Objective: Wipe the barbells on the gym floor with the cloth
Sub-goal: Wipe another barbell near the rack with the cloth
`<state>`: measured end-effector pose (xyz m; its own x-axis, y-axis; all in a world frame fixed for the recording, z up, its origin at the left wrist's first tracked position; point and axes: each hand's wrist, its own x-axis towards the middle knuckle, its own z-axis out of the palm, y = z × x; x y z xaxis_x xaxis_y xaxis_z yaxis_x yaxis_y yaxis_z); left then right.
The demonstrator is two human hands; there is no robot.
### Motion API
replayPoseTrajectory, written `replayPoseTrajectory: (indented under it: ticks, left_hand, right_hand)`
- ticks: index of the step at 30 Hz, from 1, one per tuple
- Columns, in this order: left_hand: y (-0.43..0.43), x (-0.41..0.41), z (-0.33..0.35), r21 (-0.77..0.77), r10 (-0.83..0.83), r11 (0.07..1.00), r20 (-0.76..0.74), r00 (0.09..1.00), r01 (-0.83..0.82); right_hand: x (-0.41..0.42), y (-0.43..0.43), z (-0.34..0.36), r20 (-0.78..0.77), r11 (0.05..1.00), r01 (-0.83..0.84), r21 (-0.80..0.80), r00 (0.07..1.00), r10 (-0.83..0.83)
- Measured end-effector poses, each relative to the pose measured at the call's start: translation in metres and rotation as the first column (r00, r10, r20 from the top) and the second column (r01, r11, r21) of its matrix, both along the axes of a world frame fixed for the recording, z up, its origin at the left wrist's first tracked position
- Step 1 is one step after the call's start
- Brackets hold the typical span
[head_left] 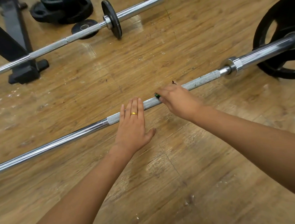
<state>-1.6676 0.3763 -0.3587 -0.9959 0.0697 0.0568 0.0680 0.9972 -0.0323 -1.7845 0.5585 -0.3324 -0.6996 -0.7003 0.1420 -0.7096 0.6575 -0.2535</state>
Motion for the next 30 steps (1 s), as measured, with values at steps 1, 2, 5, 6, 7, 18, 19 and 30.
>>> replayPoseTrajectory:
  ticks: [1,2,5,6,7,18,19,30]
  left_hand:
    - [-0.001,-0.001,-0.001,-0.003,-0.003,1.0,0.0,1.0,0.003]
    - [-0.003,-0.002,-0.002,-0.004,-0.007,1.0,-0.003,1.0,0.007]
    - [-0.01,-0.007,-0.001,-0.005,-0.03,1.0,-0.003,1.0,0.03]
    - [-0.013,-0.009,-0.001,-0.007,-0.04,0.999,-0.001,0.999,0.04]
    - [-0.015,-0.011,0.0,-0.01,-0.05,0.999,-0.002,0.999,0.05]
    - [-0.031,-0.035,-0.005,-0.131,-0.101,0.987,-0.077,0.992,0.09]
    - [-0.034,-0.037,-0.005,-0.166,-0.118,0.981,-0.081,0.99,0.103]
    - [-0.018,-0.046,-0.014,0.012,0.097,0.995,-0.142,0.985,-0.096]
  right_hand:
    - [-0.002,0.0,0.001,0.01,1.0,-0.012,0.008,1.0,0.012]
    - [-0.007,0.003,0.002,0.028,1.0,0.001,0.013,1.0,-0.001]
    - [-0.019,0.012,0.005,0.047,0.996,0.083,0.034,0.995,-0.085]
    - [-0.021,0.012,0.006,0.025,0.993,0.104,0.048,0.994,-0.105]
    - [-0.022,0.01,0.006,0.009,0.991,0.114,0.064,0.993,-0.115]
    - [-0.034,-0.011,-0.004,-0.021,0.993,0.116,0.007,0.993,-0.116]
    - [-0.034,-0.013,-0.007,-0.024,0.991,0.131,-0.024,0.991,-0.131]
    - [-0.046,-0.017,-0.012,-0.044,0.999,-0.006,-0.033,0.999,0.004]
